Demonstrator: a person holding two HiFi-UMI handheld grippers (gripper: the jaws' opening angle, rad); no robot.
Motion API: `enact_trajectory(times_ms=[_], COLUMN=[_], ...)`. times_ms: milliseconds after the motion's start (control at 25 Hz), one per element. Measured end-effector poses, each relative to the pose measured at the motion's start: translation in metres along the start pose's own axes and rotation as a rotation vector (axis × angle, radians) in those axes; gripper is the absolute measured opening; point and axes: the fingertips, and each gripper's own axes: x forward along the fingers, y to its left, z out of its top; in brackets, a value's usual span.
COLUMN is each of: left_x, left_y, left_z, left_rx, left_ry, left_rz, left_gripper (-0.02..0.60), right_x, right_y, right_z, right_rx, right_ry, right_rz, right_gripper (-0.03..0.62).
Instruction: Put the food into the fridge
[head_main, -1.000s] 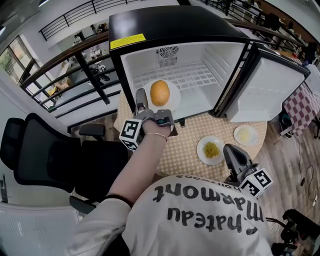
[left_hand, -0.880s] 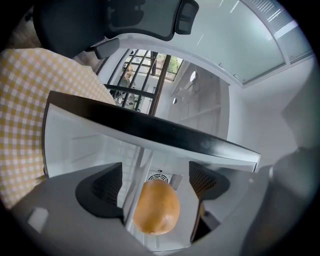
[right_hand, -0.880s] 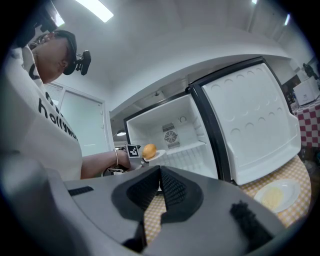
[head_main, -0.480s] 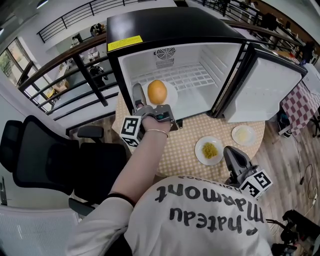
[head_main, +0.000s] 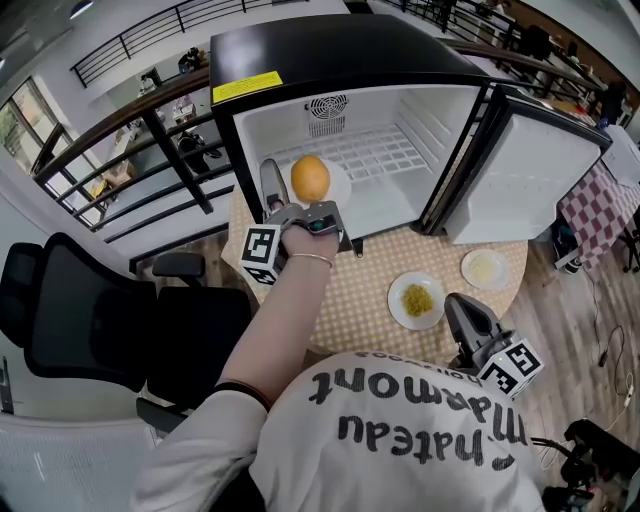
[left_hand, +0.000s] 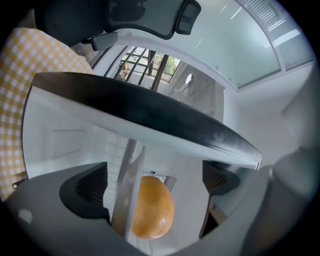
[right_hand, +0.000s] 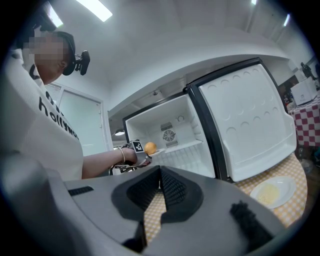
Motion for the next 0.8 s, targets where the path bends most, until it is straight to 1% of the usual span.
enact_trajectory(times_ms=[240,520,640,800], left_x=[-0.003,-0.015,-0.024,-0.047], left_y=[-0.008,-0.011,-0.014,-0.013], left_z=[-0.001,-0.003,-0.005,-0.002], left_rx=[0.015,0.022,0.023,0.021], left_ry=[0.021,0.054,0.083,0.134], left_rz=[-0.042,-0.046,-0.050,-0.042], left_gripper=[0.581,0.580,0.581,0.575], right_x=[-0.001,0.000,0.001,0.005], right_y=[0.001,0.007,0.011,0.021], right_z=[-0.001,-0.005,-0.006,-0.009], right_rx=[0.007,0.014,0.020,0.019], right_ry=[0.000,0.010,0.014,0.029], right_rz=[-0.001,0.021,0.035,0.078], right_gripper=[0.015,0.015,0.015,0.015])
